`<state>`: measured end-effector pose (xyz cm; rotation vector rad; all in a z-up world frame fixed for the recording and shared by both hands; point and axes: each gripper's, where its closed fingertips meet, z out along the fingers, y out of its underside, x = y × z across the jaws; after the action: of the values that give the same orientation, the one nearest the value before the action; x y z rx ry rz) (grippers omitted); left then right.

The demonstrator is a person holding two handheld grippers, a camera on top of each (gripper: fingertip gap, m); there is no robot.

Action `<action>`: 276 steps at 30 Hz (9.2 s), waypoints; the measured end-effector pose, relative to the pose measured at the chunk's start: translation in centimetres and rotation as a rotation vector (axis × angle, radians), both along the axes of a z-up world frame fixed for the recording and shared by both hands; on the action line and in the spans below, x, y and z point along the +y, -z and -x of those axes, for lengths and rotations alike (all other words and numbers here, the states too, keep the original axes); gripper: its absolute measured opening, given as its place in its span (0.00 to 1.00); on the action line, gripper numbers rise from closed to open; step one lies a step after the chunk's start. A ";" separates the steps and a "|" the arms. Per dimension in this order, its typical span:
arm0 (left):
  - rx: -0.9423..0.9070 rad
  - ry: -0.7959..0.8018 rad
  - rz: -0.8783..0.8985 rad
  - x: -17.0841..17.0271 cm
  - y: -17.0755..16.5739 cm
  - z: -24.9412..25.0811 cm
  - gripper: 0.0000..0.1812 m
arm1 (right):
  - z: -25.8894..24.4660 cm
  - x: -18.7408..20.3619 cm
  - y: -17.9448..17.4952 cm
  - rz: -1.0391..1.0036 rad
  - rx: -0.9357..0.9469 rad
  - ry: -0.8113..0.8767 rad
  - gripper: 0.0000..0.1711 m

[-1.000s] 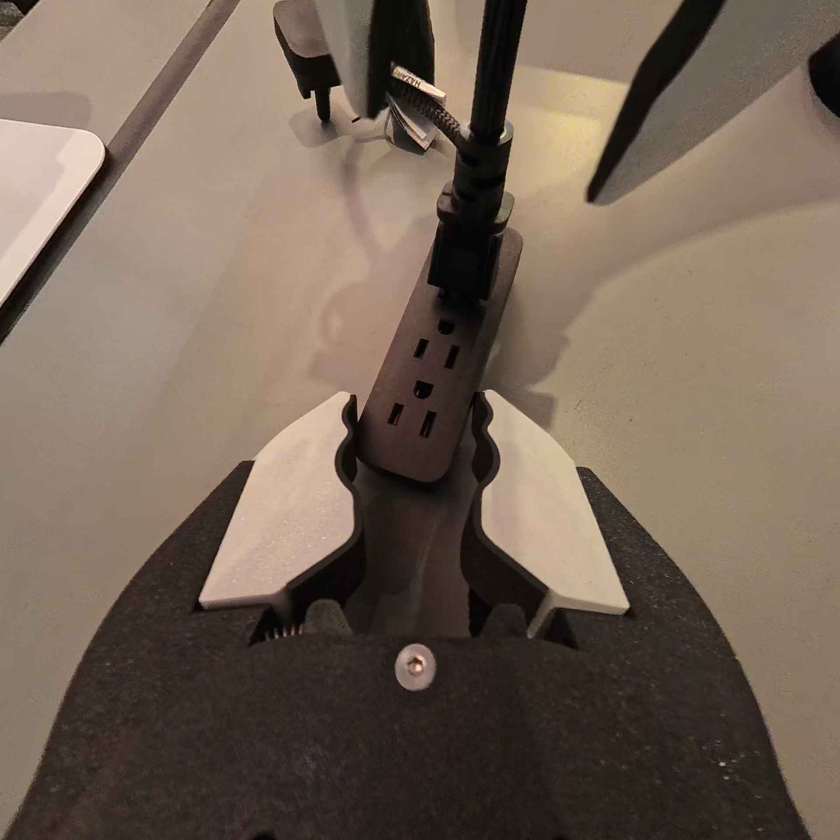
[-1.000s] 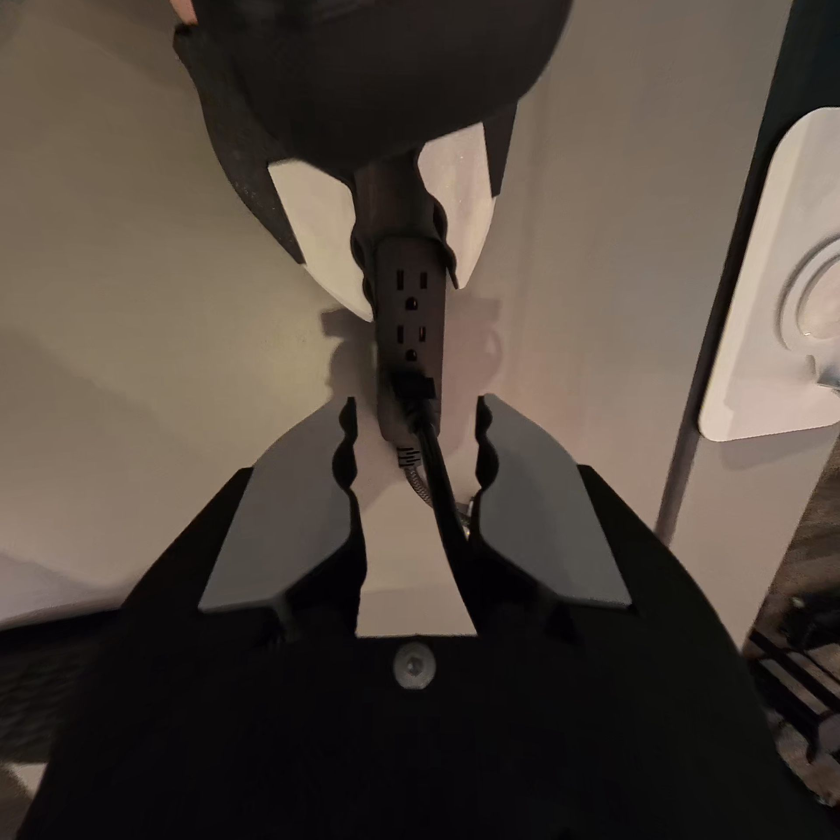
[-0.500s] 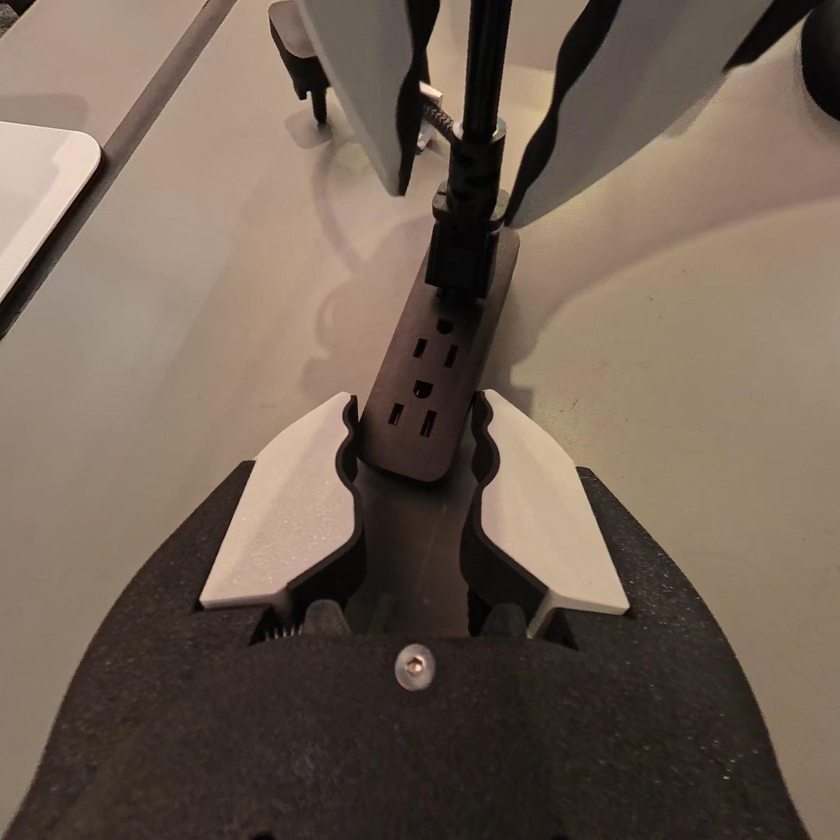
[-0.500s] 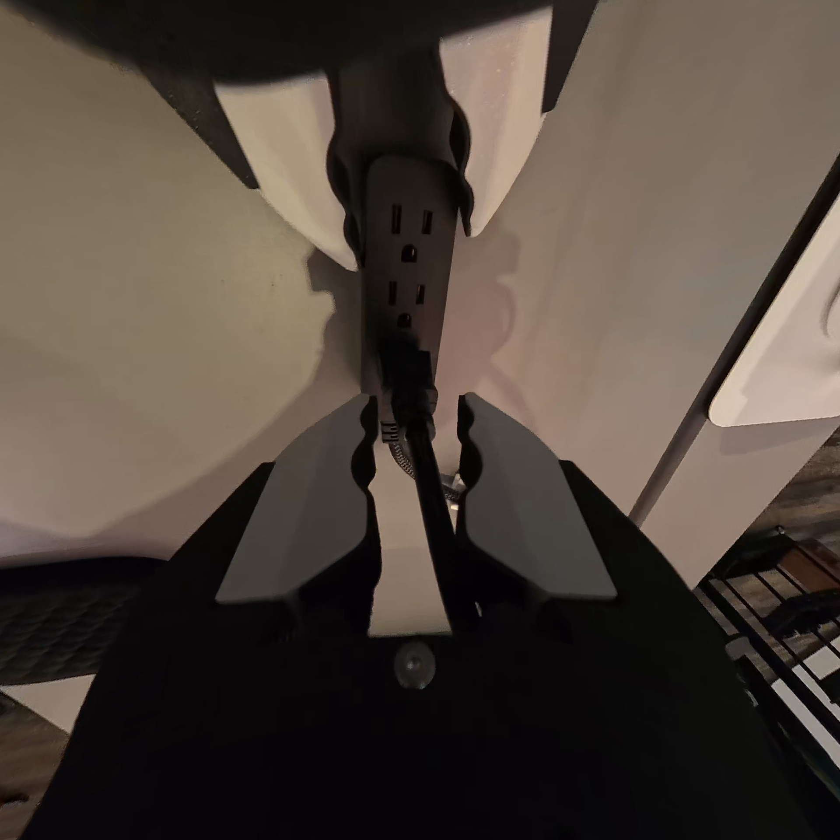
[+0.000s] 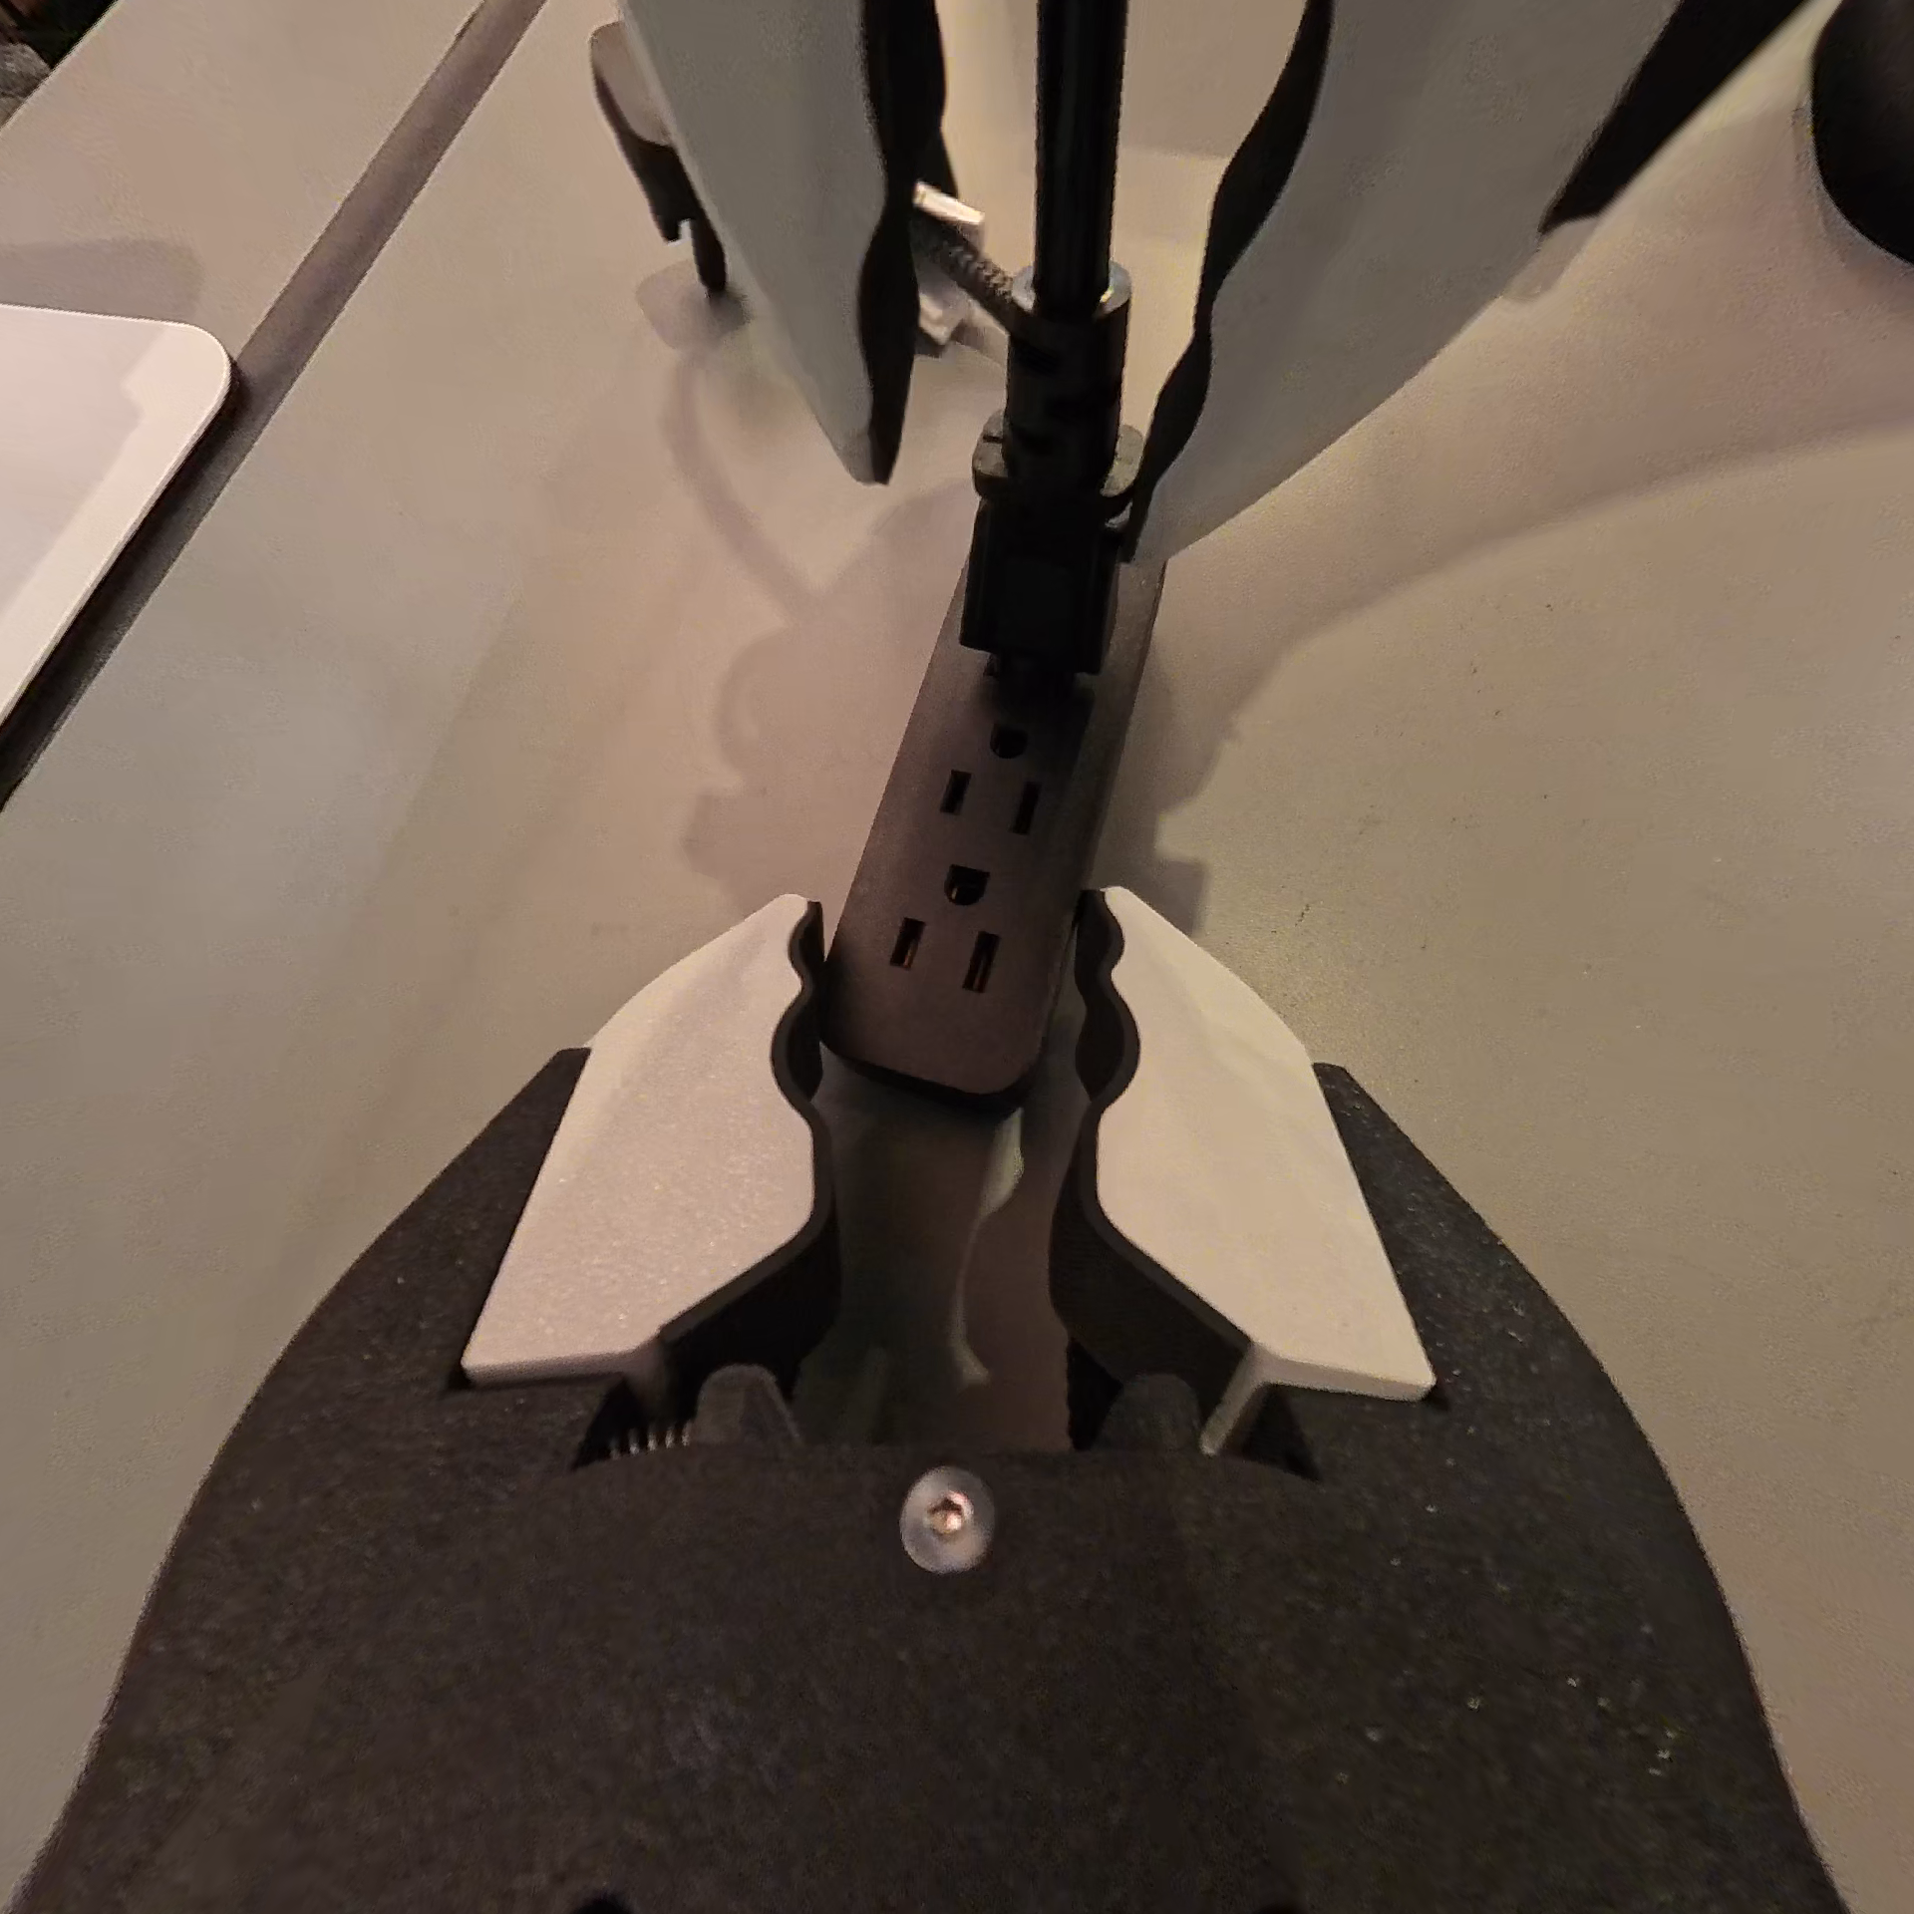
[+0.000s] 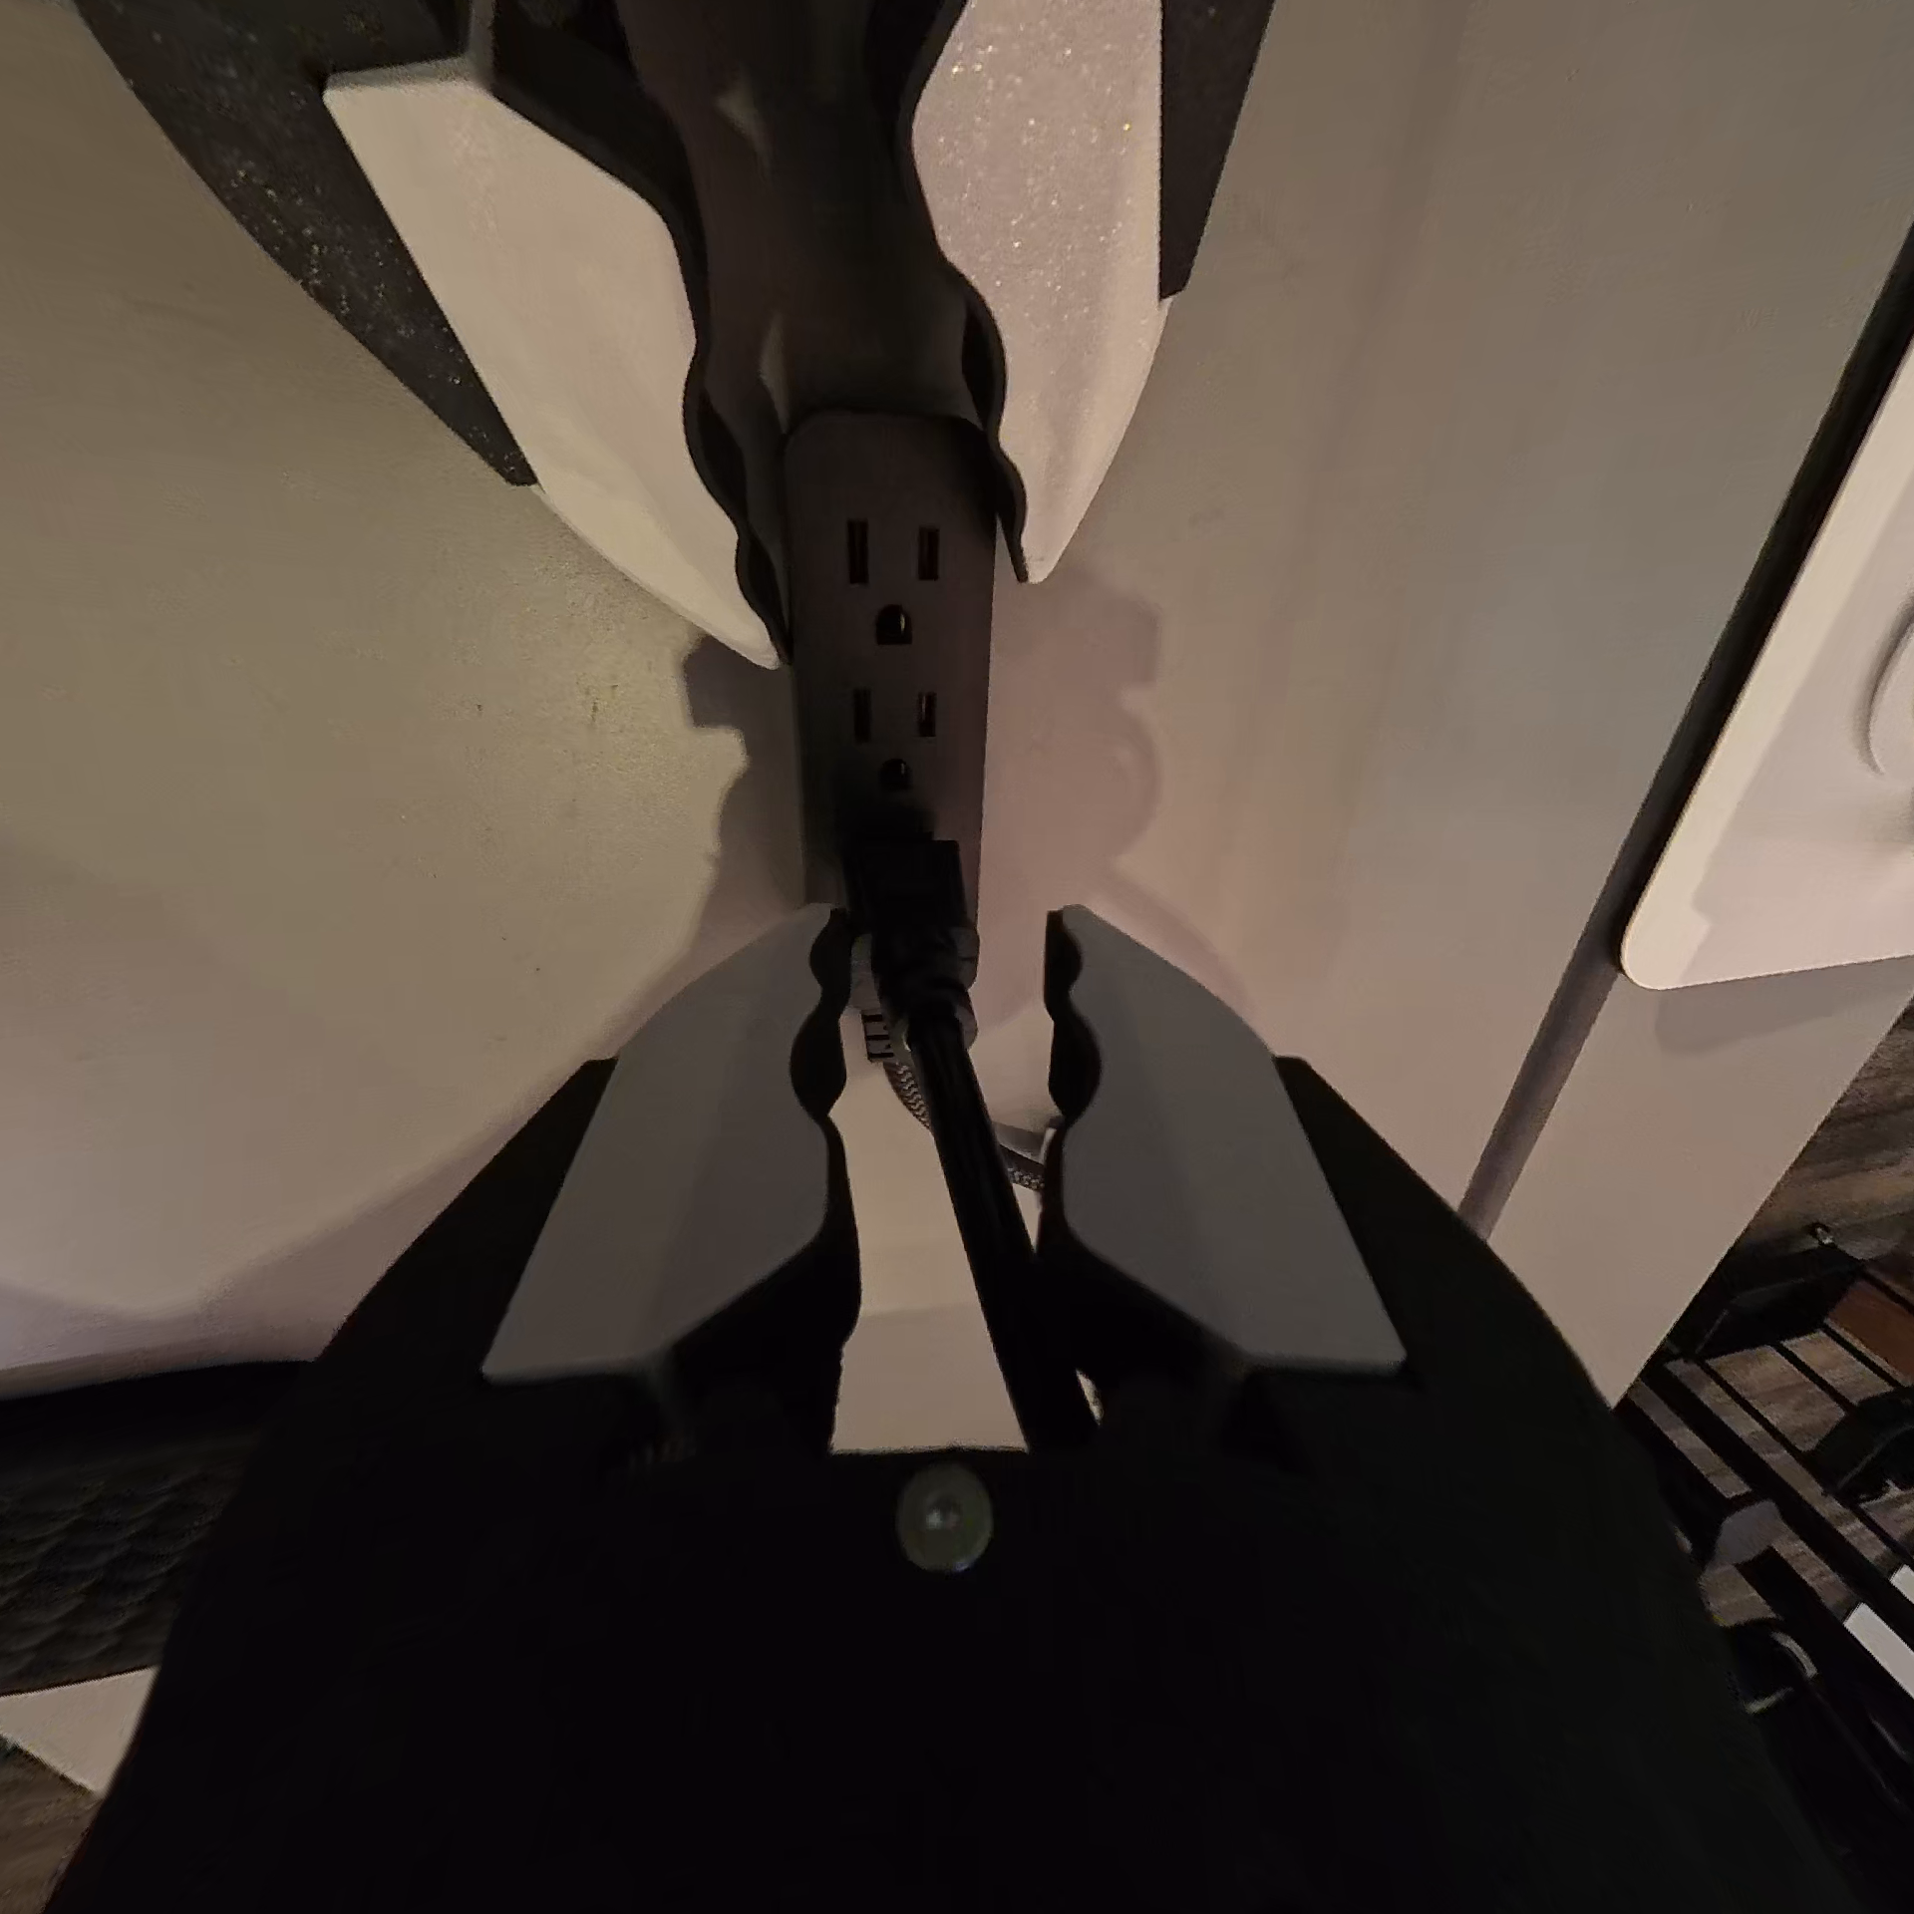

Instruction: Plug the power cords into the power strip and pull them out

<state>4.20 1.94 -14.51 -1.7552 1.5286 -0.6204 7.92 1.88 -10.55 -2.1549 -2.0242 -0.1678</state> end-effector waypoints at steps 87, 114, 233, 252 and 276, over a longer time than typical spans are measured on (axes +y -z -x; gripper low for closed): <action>-0.040 0.097 0.049 -1.8 -0.4 -0.9 0.23 | -1.3 -1.4 1.2 0.135 -0.038 -0.198 0.13; -0.038 0.110 0.051 -2.1 -0.4 -0.3 0.22 | -2.0 -1.1 1.2 0.126 -0.070 -0.204 0.16; -0.055 -0.634 -0.229 1.0 -17.6 15.2 0.24 | -13.8 0.1 -25.5 -0.568 1.672 0.099 0.14; 0.440 -1.220 0.281 4.6 -3.8 35.8 0.26 | -8.2 1.7 -21.4 -0.606 1.316 0.063 0.19; 1.304 -0.411 -0.207 12.9 -0.9 41.3 0.21 | -8.6 3.3 -18.4 -0.552 1.217 0.094 0.18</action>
<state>-37.06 14.87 -13.59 -2.3020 1.7447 1.0737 16.55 5.18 7.90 -1.3857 -0.9975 0.4258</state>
